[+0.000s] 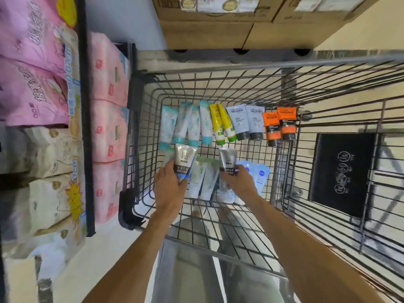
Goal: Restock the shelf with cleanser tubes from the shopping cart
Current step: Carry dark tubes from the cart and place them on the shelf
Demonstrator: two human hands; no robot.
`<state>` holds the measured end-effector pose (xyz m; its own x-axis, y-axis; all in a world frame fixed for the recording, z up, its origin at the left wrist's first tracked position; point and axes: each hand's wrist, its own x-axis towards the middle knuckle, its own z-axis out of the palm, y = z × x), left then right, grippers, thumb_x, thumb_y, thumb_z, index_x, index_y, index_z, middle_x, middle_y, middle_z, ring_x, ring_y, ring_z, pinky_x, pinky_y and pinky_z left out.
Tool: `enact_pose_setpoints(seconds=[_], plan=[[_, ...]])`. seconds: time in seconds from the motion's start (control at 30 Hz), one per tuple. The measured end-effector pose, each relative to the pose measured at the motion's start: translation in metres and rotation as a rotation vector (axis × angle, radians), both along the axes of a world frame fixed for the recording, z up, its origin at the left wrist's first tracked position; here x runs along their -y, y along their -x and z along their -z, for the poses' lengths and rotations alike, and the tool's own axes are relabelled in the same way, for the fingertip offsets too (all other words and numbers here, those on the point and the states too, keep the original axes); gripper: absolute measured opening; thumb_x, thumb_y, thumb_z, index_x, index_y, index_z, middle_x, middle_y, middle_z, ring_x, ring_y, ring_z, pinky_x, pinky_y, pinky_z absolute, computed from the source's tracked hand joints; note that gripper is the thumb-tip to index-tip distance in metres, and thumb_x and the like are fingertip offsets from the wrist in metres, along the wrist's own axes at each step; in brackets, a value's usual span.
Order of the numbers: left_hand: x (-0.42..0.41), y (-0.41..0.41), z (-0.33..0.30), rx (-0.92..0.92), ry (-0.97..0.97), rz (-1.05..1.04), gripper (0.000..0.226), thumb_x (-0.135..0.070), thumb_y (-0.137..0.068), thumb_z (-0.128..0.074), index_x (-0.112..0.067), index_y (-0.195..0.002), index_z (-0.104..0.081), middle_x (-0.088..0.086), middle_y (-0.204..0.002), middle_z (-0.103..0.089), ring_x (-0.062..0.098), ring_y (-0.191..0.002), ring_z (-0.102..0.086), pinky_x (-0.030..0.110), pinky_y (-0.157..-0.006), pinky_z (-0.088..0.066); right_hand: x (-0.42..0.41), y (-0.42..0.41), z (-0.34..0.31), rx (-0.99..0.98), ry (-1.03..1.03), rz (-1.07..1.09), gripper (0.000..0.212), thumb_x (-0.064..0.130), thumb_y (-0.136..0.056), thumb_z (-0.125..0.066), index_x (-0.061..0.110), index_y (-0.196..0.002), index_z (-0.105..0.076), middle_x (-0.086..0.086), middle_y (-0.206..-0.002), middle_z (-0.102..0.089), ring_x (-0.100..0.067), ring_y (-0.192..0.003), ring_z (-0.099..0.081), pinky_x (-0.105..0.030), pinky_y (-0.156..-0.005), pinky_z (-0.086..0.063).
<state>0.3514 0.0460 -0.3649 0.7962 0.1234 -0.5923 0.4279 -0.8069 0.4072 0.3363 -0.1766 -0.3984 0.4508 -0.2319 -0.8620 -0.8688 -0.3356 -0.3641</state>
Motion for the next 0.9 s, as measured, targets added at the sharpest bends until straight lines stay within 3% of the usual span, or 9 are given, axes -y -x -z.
enact_pose_setpoints(seconds=[0.13,0.27,0.47,0.6,0.8,0.9], plan=[[0.007,0.003,-0.017,0.051,0.033,0.004,0.063,-0.023,-0.084,-0.081,-0.018,-0.139,-0.050,0.006,-0.123,-0.063,0.024,-0.112,-0.057,0.050,-0.096,-0.054,0.007,0.007,-0.038,0.036,0.033,-0.008,0.018,0.037,-0.094,-0.071,0.021,-0.100,-0.064,0.002,-0.080,-0.069,-0.014,-0.071,-0.063,-0.026,-0.057,-0.046],[0.012,0.003,-0.044,0.105,0.071,-0.041,0.066,-0.028,-0.079,-0.085,-0.026,-0.136,-0.051,-0.001,-0.119,-0.066,0.021,-0.105,-0.064,0.049,-0.090,-0.058,0.014,0.018,-0.090,0.143,0.011,0.114,0.038,0.030,-0.090,-0.079,0.021,-0.114,-0.050,0.007,-0.096,-0.065,-0.016,-0.086,-0.067,-0.035,-0.075,-0.057],[0.025,0.005,-0.120,0.209,0.167,-0.048,0.059,-0.021,-0.078,-0.085,-0.022,-0.130,-0.057,-0.001,-0.114,-0.064,0.020,-0.101,-0.063,0.042,-0.083,-0.056,0.024,0.031,-0.171,0.252,0.022,0.175,0.054,0.027,-0.090,-0.080,0.011,-0.131,-0.048,-0.002,-0.106,-0.066,-0.016,-0.084,-0.068,-0.035,-0.072,-0.059],[0.033,0.015,-0.177,0.253,0.224,-0.071,0.057,-0.019,-0.080,-0.084,-0.025,-0.128,-0.054,-0.003,-0.115,-0.063,0.017,-0.099,-0.063,0.032,-0.078,-0.052,0.032,0.034,-0.218,0.333,0.013,0.083,0.047,0.026,-0.091,-0.078,0.013,-0.124,-0.048,-0.001,-0.106,-0.063,-0.013,-0.085,-0.065,-0.017,-0.057,-0.049],[0.043,0.034,-0.239,0.340,0.239,-0.162,0.055,-0.015,-0.086,-0.081,-0.021,-0.134,-0.053,-0.010,-0.117,-0.058,0.008,-0.099,-0.061,0.009,-0.072,-0.038,0.048,0.021,-0.268,0.427,-0.032,-0.148,0.049,0.036,-0.091,-0.076,0.015,-0.123,-0.045,-0.006,-0.101,-0.069,-0.019,-0.082,-0.069,-0.027,-0.063,-0.051],[0.048,0.051,-0.262,0.394,0.213,-0.247,0.060,-0.019,-0.086,-0.082,-0.024,-0.138,-0.051,-0.007,-0.124,-0.061,0.011,-0.103,-0.066,0.023,-0.084,-0.051,0.056,0.014,-0.288,0.489,-0.066,-0.252,0.048,0.037,-0.090,-0.077,0.016,-0.119,-0.047,-0.003,-0.103,-0.068,-0.020,-0.087,-0.070,-0.040,-0.075,-0.060]])
